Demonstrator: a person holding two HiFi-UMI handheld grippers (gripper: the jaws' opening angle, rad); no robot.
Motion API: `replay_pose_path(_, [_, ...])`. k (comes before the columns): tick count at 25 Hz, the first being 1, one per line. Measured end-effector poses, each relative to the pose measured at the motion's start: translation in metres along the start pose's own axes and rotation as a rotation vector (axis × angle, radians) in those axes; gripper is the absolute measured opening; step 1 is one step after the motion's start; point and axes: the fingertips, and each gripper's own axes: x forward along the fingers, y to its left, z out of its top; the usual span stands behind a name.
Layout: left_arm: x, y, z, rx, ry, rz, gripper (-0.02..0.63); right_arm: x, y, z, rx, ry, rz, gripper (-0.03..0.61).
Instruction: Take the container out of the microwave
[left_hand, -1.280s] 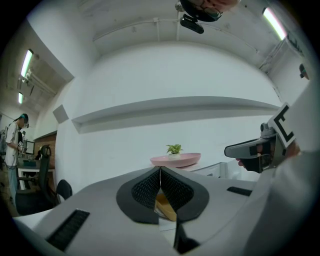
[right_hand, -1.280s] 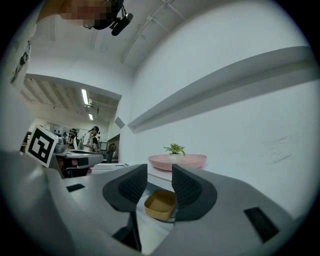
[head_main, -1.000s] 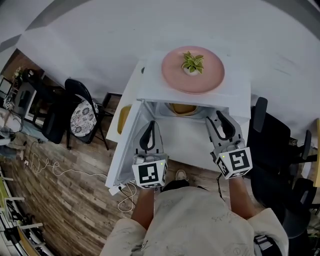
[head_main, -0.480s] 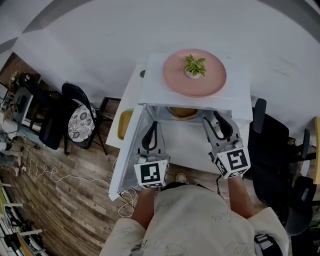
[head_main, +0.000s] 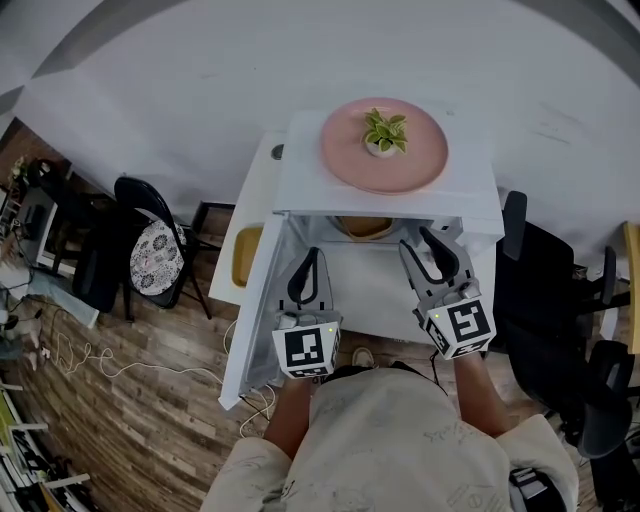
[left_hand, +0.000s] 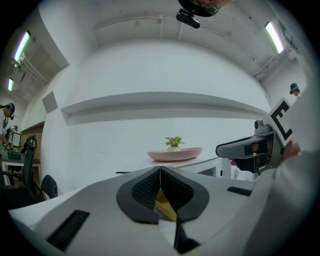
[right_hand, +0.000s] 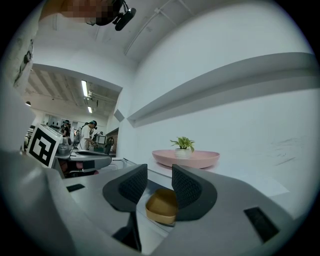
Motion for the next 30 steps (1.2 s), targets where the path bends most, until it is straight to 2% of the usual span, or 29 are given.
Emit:
replay_pose_path(8, [0.002,0.001,-0.011,-0.004,0.013,-0.012,0.009,0.005,0.005,-0.012,-0.011,0.033,-0.001,0.168])
replay_pose_path(13, [0.004,0.002,-0.016,-0.033,0.023,-0.027,0.009,0.012,0.015,-0.017,-0.018,0.049,0.019,0.167])
replay_pose_path(16, [0.006,0.001,-0.018,-0.011,0.027,-0.030,0.009,0.016,0.019,-0.021,-0.031,0.064,0.025,0.167])
replay_pose_path(30, [0.014,0.001,-0.038,-0.027,0.070,-0.042,0.009,0.034,0.026,-0.050,-0.097,0.164,0.068,0.167])
